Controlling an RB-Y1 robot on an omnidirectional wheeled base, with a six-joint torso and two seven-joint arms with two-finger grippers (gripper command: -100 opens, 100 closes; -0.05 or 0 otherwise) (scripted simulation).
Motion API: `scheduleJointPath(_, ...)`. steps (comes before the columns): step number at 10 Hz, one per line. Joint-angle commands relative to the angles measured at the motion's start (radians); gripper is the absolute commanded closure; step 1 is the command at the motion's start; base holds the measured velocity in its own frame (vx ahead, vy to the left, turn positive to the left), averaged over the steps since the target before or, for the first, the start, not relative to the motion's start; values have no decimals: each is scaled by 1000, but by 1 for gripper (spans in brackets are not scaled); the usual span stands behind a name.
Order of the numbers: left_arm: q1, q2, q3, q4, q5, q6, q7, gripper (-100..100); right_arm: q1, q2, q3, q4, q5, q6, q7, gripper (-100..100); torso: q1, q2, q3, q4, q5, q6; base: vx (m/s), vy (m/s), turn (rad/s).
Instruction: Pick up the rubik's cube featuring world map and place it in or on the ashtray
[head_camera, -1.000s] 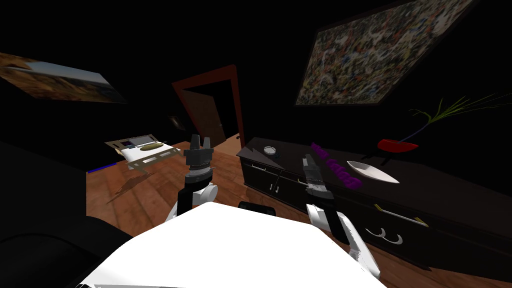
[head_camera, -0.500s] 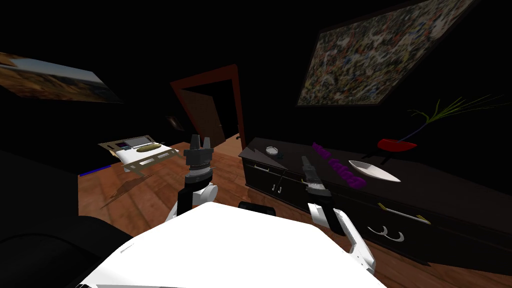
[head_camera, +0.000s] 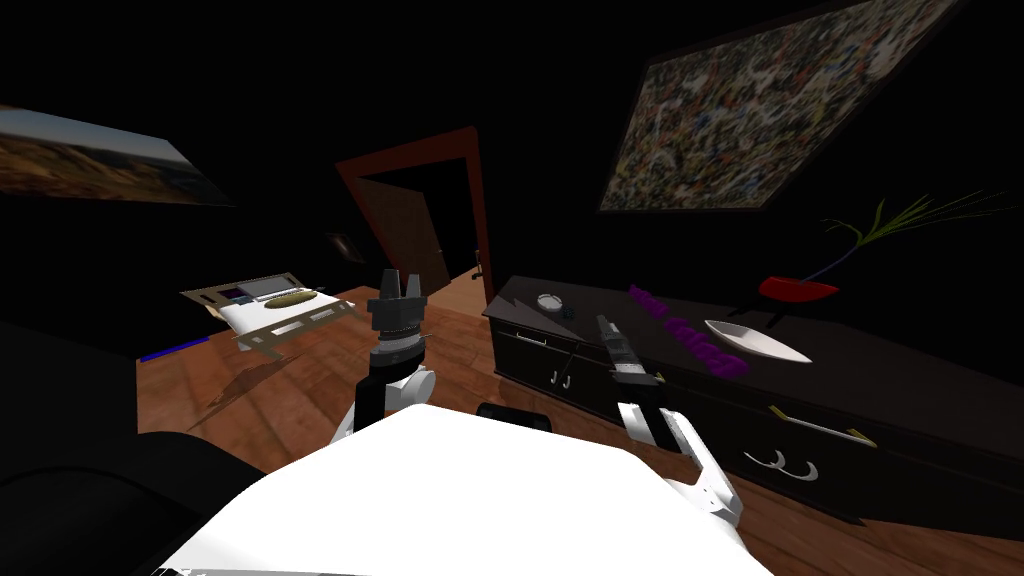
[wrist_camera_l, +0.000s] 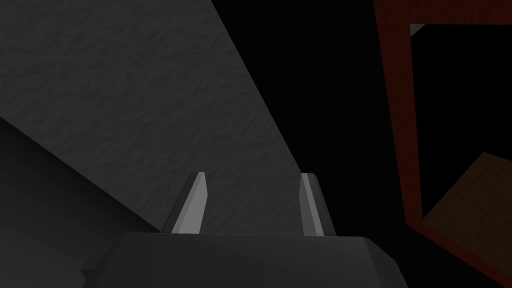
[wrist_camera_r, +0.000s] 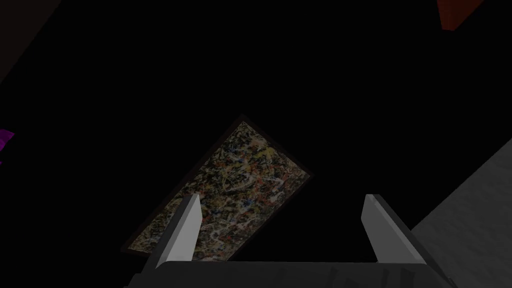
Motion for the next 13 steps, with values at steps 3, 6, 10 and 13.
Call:
scheduleJointPath(3,0,0,0,0,0,0,0,0,-29,-13,-17,73,34,4,44,-100,-2,0,0,0,0,0,18,85,-19)
scheduleJointPath(6,0,0,0,0,0,0,0,0,-67,-25,-34,149,76,16,96,-100,-1,0,0,0,0,0,25,91,-26)
scheduleJointPath(10,0,0,0,0,0,0,0,0,-122,-34,-55,254,131,39,171,-100,-4,-1,0,0,-1,0,34,72,-22)
scheduleJointPath(13,0,0,0,0,0,0,0,0,-157,-36,-65,326,161,58,217,-100,-4,-1,-1,0,-1,0,40,74,-18)
